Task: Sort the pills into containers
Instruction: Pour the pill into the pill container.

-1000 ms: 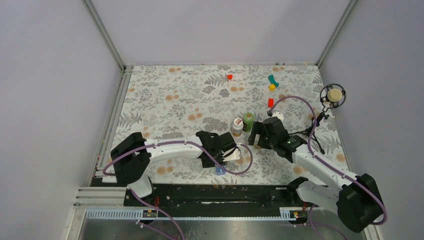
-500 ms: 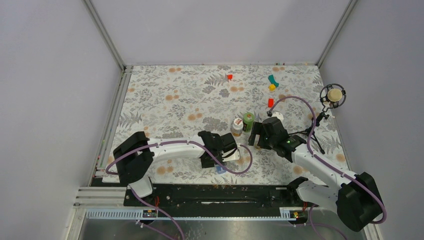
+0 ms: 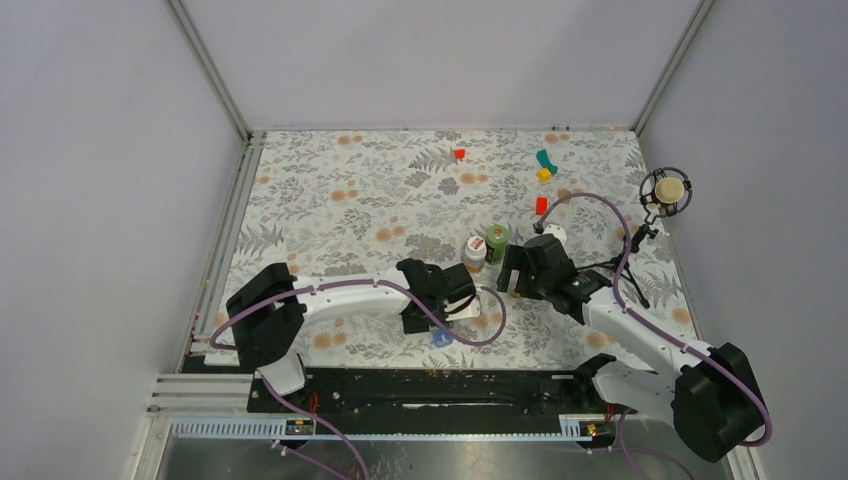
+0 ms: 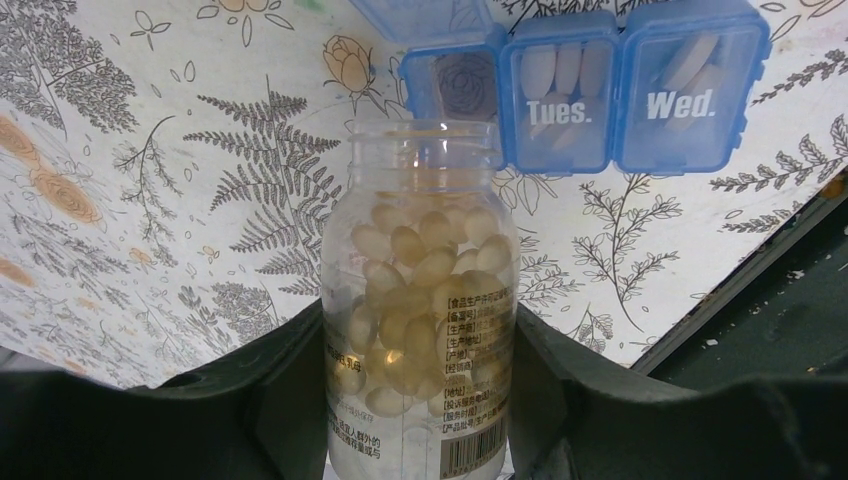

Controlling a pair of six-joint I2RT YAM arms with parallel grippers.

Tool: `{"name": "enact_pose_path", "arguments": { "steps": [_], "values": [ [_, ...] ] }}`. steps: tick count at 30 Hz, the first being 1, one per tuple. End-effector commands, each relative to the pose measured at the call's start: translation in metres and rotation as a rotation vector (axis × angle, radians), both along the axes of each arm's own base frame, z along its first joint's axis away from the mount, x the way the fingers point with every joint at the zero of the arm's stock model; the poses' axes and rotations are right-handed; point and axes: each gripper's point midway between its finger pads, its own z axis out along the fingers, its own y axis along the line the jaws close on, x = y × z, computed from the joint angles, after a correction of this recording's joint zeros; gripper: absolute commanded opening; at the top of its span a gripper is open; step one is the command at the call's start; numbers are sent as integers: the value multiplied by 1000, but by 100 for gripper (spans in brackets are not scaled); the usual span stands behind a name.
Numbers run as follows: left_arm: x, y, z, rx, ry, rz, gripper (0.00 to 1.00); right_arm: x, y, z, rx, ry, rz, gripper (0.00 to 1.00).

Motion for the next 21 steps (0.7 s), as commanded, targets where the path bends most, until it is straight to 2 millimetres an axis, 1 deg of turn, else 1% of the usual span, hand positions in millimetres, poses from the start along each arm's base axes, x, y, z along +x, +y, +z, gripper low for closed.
{"name": "enact_pose_path", "arguments": {
  "steps": [1, 14, 21],
  "values": [
    [6, -6, 12, -8, -39, 11, 0, 2, -4, -1, -19, -1, -10, 96],
    [3, -4, 7, 46, -20, 12, 0, 1, -5, -4, -27, 5, -11, 96],
    [4, -7, 9, 67, -25, -1, 0, 0, -6, -4, -27, 6, -11, 96]
  ]
}}
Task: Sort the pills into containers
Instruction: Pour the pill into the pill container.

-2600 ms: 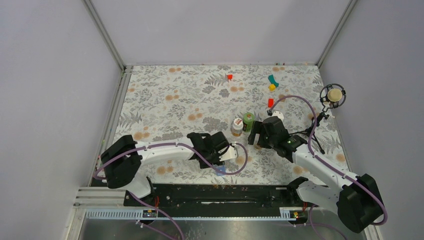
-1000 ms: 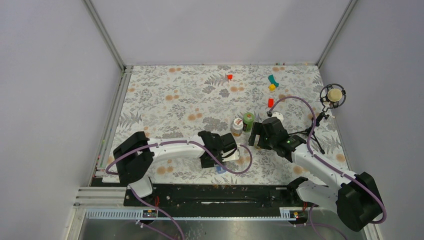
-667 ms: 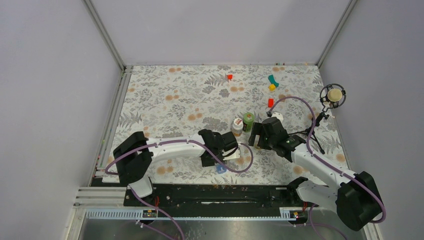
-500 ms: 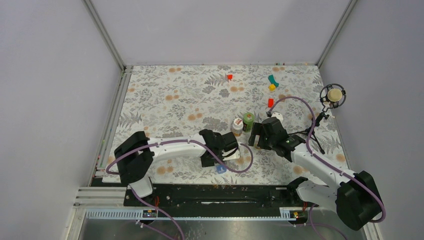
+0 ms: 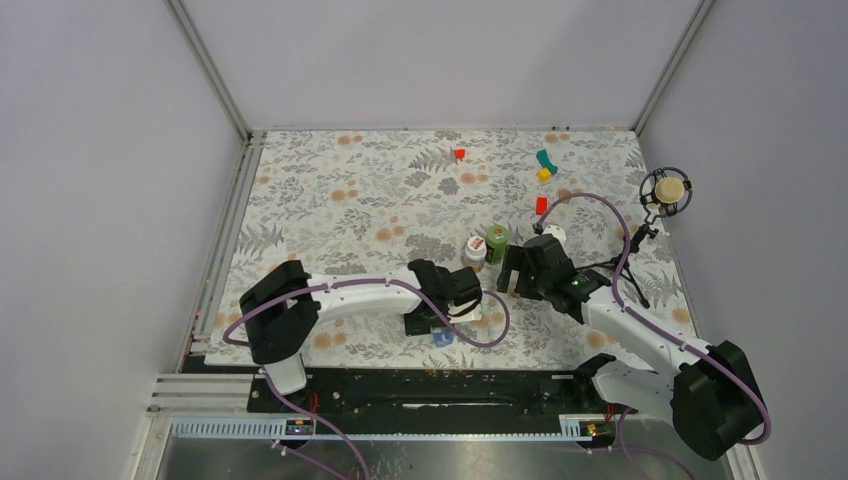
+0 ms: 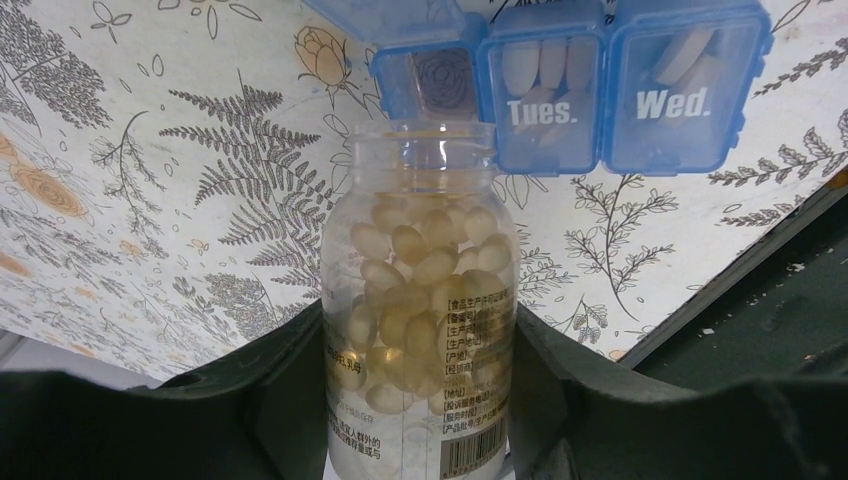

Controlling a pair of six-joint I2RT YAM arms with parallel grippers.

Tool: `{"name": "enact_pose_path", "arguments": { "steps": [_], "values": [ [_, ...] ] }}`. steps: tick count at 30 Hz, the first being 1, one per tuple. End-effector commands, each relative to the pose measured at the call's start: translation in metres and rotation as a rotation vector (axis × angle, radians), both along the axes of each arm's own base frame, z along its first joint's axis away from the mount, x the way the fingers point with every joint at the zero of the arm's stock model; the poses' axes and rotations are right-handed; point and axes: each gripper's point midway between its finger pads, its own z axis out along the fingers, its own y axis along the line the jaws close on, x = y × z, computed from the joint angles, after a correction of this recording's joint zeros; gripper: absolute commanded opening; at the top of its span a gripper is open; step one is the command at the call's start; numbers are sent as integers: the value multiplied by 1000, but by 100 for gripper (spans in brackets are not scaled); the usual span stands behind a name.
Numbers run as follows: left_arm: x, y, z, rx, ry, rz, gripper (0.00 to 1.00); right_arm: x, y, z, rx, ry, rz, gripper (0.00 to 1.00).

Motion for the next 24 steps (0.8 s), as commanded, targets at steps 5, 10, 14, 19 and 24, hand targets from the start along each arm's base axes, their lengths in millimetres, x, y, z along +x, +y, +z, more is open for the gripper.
{"name": "enact_pose_path", "arguments": {
  "steps": [5, 10, 14, 19, 24],
  "values": [
    [7, -9, 13, -3, -45, -5, 0, 1, -6, -2, -22, -5, -14, 96],
    [8, -7, 13, 5, -52, -3, 0, 1, -6, -2, -21, -4, -13, 96],
    [7, -6, 14, 1, -52, 3, 0, 0, -6, -2, -22, -3, -12, 96],
    [5, -3, 12, -12, -55, 13, 0, 0, -6, -2, -21, -1, -13, 96],
    [4, 1, 10, -46, -75, 35, 0, 0, -6, -3, -21, 0, -12, 96]
  ]
}}
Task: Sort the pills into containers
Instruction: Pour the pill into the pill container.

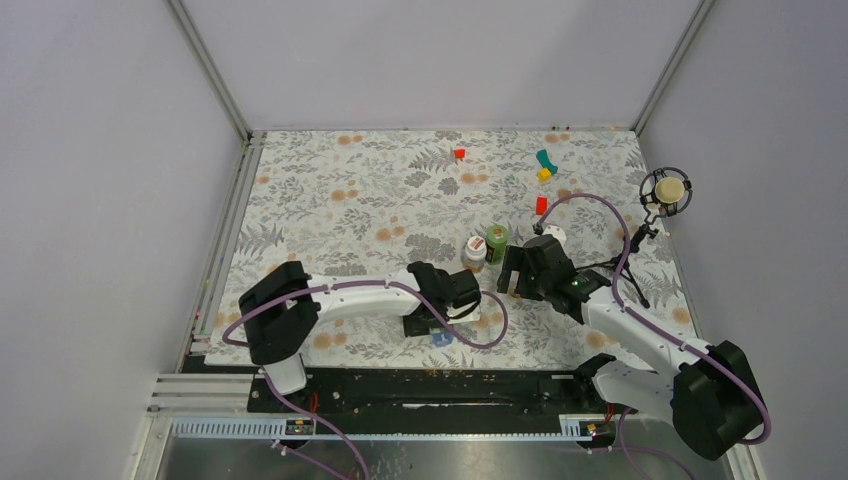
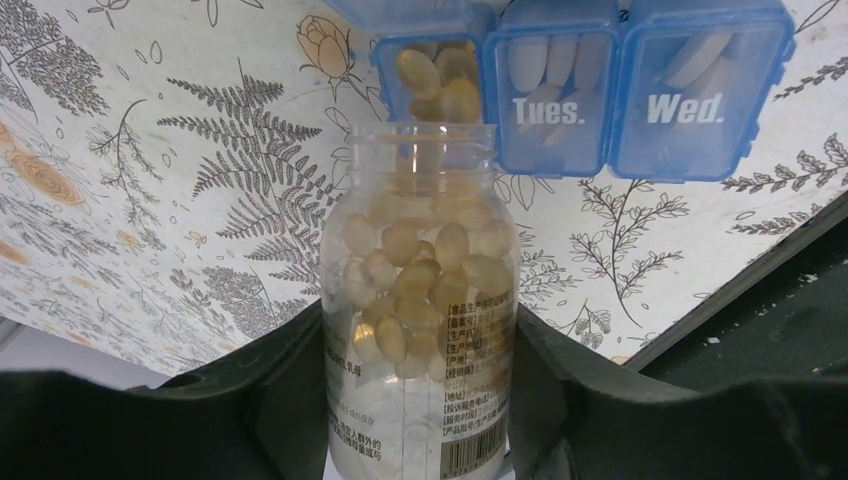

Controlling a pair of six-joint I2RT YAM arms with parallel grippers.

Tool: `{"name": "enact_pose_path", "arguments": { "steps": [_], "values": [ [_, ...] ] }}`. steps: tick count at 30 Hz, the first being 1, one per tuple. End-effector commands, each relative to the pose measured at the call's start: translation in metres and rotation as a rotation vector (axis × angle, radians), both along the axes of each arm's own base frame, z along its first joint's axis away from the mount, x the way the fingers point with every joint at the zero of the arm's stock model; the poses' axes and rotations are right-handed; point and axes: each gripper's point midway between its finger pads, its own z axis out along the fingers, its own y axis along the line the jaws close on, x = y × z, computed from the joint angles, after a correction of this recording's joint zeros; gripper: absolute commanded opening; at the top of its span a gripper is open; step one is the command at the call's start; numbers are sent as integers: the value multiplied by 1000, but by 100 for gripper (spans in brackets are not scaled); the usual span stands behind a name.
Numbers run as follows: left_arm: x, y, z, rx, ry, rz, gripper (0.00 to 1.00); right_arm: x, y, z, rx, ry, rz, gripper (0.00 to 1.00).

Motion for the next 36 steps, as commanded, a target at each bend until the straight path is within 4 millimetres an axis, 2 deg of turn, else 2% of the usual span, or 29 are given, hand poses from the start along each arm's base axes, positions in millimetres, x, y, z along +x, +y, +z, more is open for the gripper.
{"name": "enact_pose_path", "arguments": {
  "steps": [1, 12, 22, 30, 36],
  "values": [
    [3, 1, 11, -66, -63, 27, 0, 1, -5, -1, -18, -5, -12, 96],
    [3, 1, 19, -209, -123, 57, 0, 1, -5, -1, -15, -5, -13, 96],
    [0, -8, 32, -391, -150, 54, 0, 1, -6, 2, -12, -6, -17, 96],
    [4, -20, 66, -609, -231, 42, 0, -3, -1, 7, 18, -7, 3, 96],
    [17, -29, 111, -873, -382, 55, 0, -14, 15, 12, 89, 14, 98, 95]
  ]
}}
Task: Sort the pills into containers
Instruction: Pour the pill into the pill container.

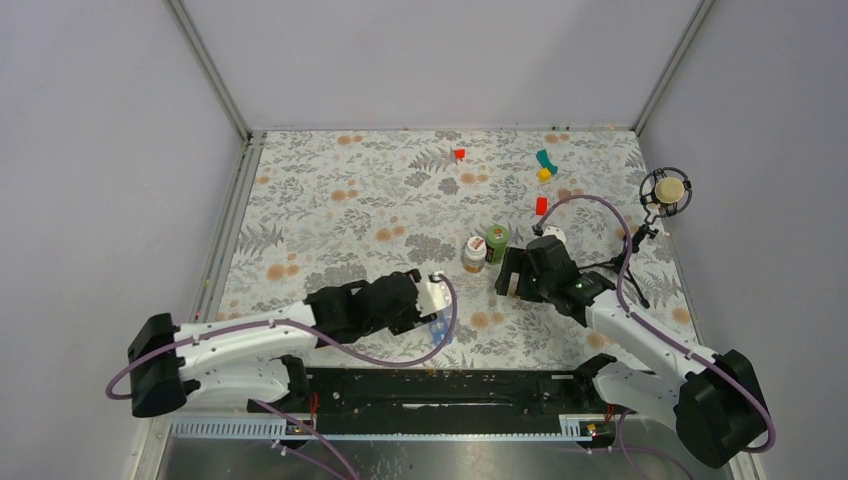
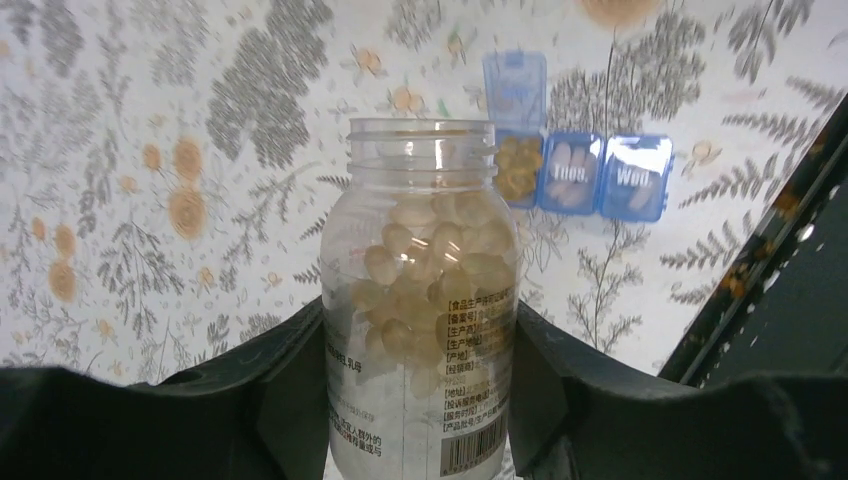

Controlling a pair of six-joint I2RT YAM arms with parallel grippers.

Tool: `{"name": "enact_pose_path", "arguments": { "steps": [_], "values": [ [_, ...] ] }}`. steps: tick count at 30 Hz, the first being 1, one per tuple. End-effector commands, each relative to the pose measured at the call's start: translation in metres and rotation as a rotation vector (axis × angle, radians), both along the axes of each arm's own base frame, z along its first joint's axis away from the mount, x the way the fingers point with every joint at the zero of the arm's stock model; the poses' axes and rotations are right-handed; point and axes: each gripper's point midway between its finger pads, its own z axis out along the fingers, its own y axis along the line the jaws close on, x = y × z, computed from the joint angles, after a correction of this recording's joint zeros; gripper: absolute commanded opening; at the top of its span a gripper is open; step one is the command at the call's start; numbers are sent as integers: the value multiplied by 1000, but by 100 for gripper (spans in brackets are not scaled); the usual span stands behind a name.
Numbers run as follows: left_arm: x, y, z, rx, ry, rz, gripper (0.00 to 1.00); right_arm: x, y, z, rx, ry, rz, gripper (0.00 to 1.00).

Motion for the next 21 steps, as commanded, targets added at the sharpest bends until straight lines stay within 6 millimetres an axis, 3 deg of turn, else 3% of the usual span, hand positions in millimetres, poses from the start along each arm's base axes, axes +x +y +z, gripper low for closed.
{"name": "enact_pose_path", "arguments": {
  "steps": [1, 6, 9, 11, 15, 21],
  "values": [
    [16, -23, 51, -294, -151, 20, 0, -11, 14, 7, 64, 13, 103, 95],
    [29, -22, 102, -583, -306, 77, 0, -24, 41, 18, 192, -15, 260, 98],
    [31, -20, 143, -822, -393, 104, 0, -30, 60, 25, 285, -10, 336, 99],
    [29, -16, 159, -955, -436, 110, 0, -32, 71, 28, 318, -1, 367, 99],
    [26, -12, 174, -1090, -488, 105, 0, -36, 91, 25, 302, 22, 405, 99],
    [24, -3, 177, -1172, -507, 125, 0, -36, 116, 14, 235, 35, 416, 99]
  ]
}}
